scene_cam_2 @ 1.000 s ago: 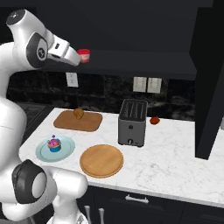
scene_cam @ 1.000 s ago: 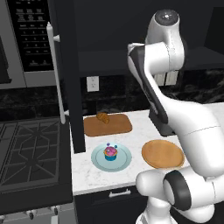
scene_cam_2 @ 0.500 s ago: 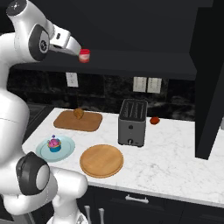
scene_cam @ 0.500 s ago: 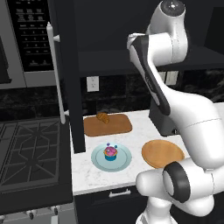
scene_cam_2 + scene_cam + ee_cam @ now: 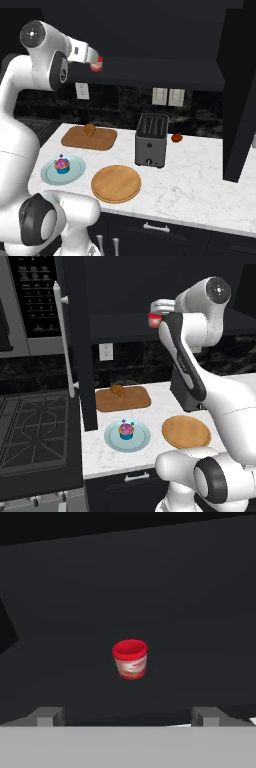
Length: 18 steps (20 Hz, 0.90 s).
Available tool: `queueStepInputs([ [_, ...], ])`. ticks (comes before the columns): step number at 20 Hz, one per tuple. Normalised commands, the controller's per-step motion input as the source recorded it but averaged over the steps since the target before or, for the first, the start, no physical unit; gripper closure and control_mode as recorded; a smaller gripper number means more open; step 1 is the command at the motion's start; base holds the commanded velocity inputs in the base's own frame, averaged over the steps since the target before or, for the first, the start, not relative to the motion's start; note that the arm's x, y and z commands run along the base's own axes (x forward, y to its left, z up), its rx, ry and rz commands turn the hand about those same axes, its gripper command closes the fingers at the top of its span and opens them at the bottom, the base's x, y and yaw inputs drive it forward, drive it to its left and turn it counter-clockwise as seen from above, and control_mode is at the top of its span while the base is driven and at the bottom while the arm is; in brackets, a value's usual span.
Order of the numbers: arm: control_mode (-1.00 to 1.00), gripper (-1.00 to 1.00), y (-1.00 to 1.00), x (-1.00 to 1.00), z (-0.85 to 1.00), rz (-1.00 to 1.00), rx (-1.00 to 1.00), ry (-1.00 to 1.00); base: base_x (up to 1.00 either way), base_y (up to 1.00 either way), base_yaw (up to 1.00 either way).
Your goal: From the different types of pastries on the counter, select a croissant and place it on the cutting board. Then retrieve a jar of jam from the cabinet and place it alongside the croissant on the cutting board.
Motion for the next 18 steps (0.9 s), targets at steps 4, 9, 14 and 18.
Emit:
queueStepInputs([
  [4,-1.00,-1.00,0.00,0.00,-0.20,0.00,-0.06,0.02,0.00,0.00,0.00],
  [9,-1.00,-1.00,0.00,0.00,-0.16,0.00,-0.06,0.09,0.00,0.00,0.00],
  [14,-1.00,-1.00,0.00,0.18,-0.06,0.00,-0.02,0.14,0.00,0.00,0.00],
  [18,-1.00,-1.00,0.00,0.36,0.00,0.00,0.00,0.10,0.00,0.00,0.00],
])
